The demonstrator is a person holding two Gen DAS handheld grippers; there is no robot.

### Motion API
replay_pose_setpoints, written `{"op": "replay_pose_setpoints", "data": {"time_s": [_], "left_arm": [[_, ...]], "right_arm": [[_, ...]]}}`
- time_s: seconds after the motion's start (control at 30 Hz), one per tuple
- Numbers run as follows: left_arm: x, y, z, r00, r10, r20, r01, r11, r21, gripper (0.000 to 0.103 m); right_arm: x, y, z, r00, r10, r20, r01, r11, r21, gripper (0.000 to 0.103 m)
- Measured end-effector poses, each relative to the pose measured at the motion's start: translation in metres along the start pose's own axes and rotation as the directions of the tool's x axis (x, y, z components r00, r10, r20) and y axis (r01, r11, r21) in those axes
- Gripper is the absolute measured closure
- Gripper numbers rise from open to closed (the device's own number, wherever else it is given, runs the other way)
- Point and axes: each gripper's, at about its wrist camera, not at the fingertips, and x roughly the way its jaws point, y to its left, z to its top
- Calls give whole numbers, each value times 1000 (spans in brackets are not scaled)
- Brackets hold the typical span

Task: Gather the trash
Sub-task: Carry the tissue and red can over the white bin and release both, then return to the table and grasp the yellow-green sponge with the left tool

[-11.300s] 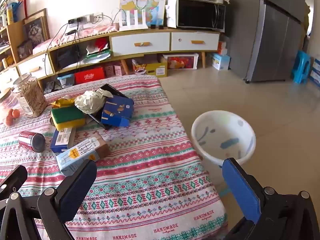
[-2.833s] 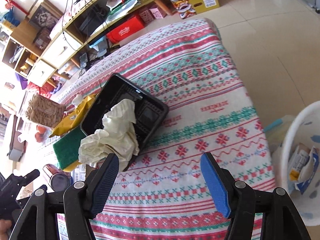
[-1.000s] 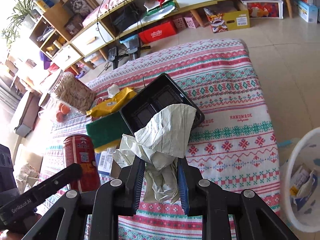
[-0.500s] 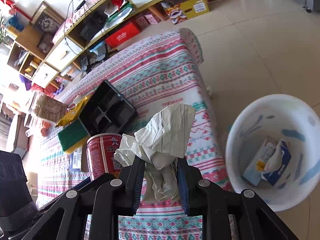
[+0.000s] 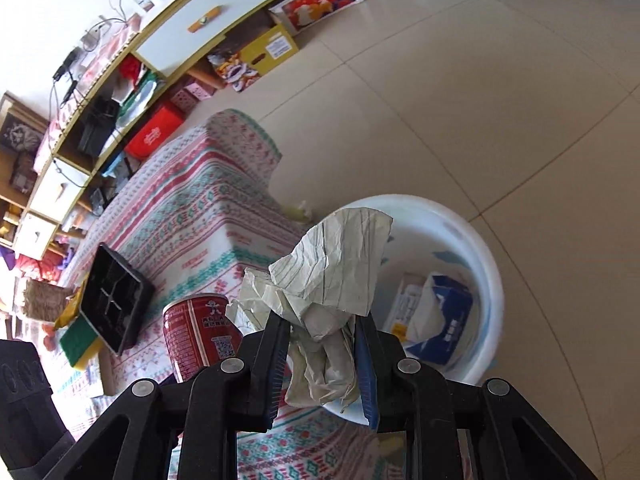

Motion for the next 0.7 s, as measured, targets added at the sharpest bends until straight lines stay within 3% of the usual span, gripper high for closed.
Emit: {"op": "replay_pose_setpoints", "data": {"time_s": [0.2,0.27,0.3,0.33,0.43,0.7], "left_arm": [[40,-13,4,999,11,-52,-9,999,34,44],[52,-14,8,996,30,-85,-26,998,49,43],[56,-12,9,995,46,-87,-42,998,44,42],[57,-10,9,995,48,-85,-44,998,44,41],[53,-4,11,998,38,-60,-35,999,41,33],[9,24,15,999,52,-14,-52,998,-16,32]], "right_arm": [[11,-10,3,998,-49,-29,49,998,31,68],[15,-14,4,996,-67,-52,69,997,39,56],[15,-16,5,996,-77,-56,80,996,51,45],[14,-19,5,995,-81,-50,84,994,63,42],[6,-26,7,997,-80,-20,81,992,94,41],[4,-23,7,996,-86,-5,86,992,96,39]]}}
